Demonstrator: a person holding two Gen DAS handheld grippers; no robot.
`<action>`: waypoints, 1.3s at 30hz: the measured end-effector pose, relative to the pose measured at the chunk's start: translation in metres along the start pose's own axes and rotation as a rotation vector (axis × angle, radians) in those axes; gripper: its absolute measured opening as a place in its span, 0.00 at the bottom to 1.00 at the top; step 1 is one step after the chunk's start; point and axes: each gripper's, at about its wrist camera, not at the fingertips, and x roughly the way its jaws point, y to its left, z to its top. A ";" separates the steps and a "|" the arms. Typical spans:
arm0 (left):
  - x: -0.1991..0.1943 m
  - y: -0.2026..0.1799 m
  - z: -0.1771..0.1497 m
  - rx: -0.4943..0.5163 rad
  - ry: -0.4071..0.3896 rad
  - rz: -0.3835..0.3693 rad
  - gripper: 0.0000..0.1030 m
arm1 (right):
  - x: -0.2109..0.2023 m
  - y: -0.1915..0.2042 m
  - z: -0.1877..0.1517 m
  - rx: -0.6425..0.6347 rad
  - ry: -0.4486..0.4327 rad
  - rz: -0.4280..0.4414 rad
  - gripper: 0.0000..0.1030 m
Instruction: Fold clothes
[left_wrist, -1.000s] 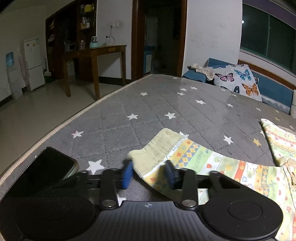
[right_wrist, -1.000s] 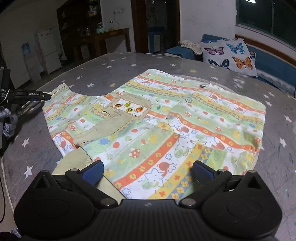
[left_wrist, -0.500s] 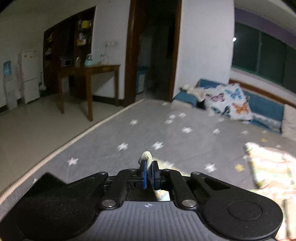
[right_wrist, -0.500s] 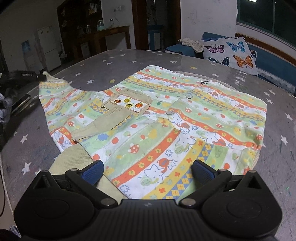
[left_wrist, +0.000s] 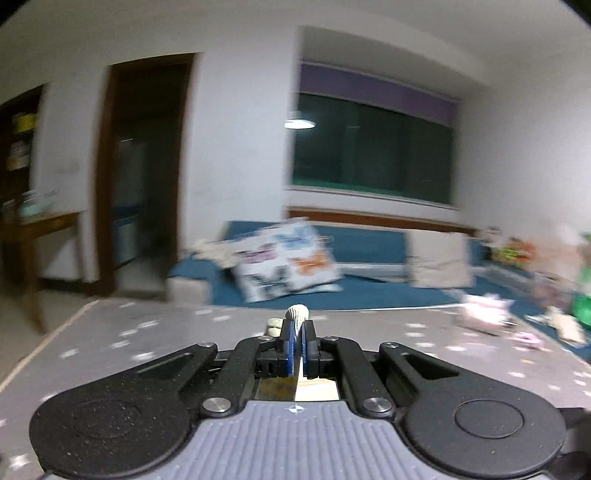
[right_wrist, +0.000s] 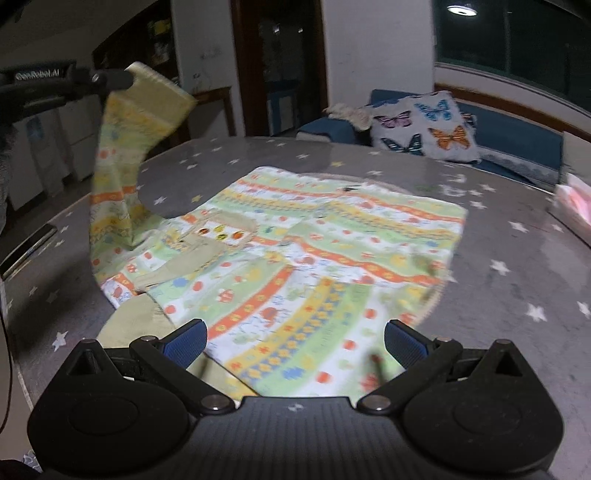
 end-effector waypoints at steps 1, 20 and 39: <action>0.004 -0.015 -0.001 0.015 0.005 -0.038 0.04 | -0.003 -0.005 -0.002 0.012 -0.004 -0.008 1.00; 0.021 -0.069 -0.063 0.174 0.216 -0.259 0.41 | -0.043 -0.046 -0.021 0.131 -0.064 -0.071 0.99; 0.021 0.045 -0.112 0.073 0.422 0.009 0.30 | 0.016 -0.012 -0.005 0.147 0.058 0.032 0.18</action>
